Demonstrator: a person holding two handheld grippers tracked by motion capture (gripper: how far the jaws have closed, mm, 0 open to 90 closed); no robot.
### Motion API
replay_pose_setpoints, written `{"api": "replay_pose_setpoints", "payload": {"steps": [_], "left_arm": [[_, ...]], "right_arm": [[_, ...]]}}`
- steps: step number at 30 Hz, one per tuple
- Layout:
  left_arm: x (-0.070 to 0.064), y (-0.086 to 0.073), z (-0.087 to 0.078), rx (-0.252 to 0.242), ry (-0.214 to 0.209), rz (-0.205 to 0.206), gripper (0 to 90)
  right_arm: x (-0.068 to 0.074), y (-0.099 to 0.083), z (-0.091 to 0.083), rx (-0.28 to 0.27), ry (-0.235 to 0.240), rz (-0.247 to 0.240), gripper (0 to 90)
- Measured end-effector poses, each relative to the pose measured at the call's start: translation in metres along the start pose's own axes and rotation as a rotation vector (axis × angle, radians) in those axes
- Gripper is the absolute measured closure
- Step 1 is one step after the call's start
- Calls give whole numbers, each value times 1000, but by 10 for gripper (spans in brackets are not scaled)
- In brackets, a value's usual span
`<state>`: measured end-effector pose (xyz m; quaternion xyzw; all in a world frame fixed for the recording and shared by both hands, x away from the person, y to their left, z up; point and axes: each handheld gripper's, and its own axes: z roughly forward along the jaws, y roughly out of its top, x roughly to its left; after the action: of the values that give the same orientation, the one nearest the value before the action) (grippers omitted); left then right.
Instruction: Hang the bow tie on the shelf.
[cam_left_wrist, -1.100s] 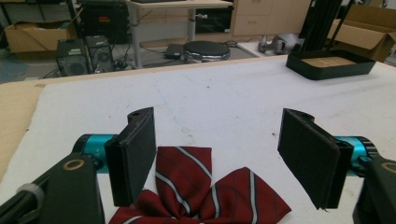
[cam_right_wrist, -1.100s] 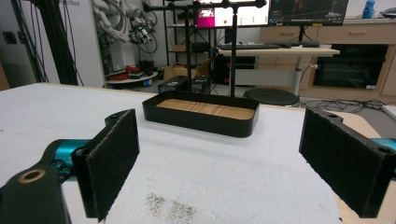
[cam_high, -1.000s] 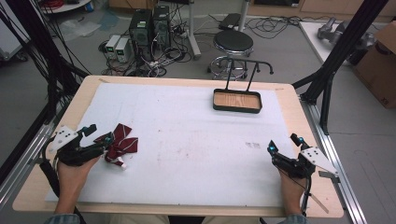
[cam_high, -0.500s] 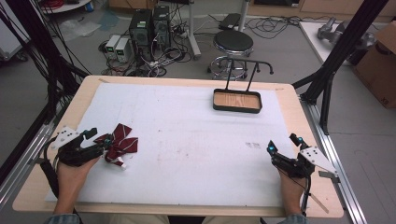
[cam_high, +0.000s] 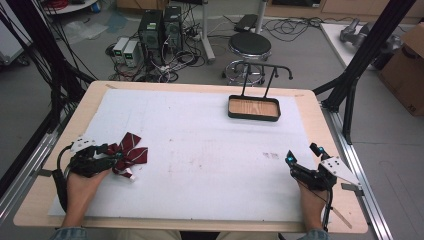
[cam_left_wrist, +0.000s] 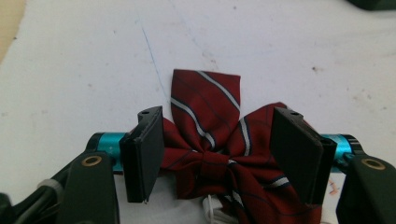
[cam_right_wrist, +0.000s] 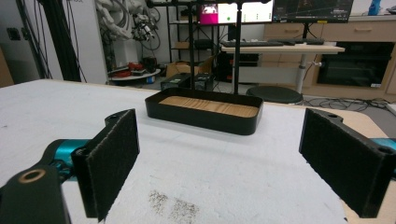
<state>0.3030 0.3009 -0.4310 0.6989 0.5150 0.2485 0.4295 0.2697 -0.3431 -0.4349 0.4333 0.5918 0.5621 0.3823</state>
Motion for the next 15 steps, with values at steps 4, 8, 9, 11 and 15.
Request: {"api": "replay_pose_setpoints", "payload": {"steps": [4, 8, 9, 11, 15], "left_arm": [[-1, -1, 7, 68, 0, 15, 371], [0, -2, 12, 100, 6, 14, 401], [1, -3, 14, 118, 5, 22, 417], [1, -4, 16, 138, 2, 24, 455], [2, -5, 18, 154, -8, 28, 507]], "right_arm": [[0, 0, 0, 1, 2, 2, 112], [0, 0, 0, 3, 2, -1, 112], [0, 0, 0, 3, 2, 0, 112], [0, 0, 0, 3, 1, -1, 112], [0, 0, 0, 2, 0, 2, 112]]}}
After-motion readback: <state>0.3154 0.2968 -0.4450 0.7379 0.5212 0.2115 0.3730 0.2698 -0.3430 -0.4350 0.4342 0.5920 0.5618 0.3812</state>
